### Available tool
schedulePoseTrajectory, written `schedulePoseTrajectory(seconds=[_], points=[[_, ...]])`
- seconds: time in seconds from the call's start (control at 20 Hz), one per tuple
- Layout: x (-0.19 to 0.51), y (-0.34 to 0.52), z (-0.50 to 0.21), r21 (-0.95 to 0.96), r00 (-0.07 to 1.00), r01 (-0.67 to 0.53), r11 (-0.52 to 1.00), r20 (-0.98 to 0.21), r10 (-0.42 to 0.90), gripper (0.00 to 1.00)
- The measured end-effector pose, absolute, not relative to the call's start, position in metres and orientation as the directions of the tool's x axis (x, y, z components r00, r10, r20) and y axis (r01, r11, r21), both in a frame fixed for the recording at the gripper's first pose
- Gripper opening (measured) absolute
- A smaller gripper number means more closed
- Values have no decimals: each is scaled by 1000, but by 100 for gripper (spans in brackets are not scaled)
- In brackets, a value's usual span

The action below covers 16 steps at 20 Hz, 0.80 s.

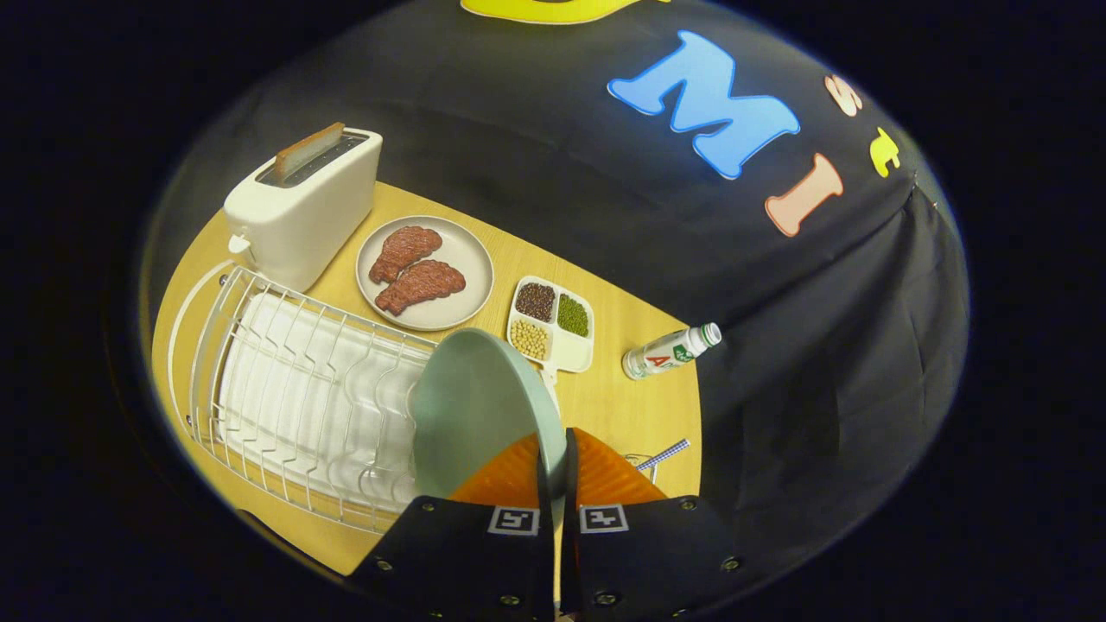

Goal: Take the plate from the dish rack, then take the spoon from the basket and place it into the plate.

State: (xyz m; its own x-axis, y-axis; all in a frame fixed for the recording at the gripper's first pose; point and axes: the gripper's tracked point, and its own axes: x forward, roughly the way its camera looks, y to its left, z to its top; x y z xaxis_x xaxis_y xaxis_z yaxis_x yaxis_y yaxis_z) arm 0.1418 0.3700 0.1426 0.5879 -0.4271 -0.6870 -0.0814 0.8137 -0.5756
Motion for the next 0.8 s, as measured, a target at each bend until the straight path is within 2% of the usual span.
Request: schedulePoseTrajectory(seconds=[0.35, 0.8], points=[[142, 380, 174, -542, 675, -100, 834, -653, -343, 3], [89, 335, 195, -245, 674, -85, 966, -728, -125, 3]])
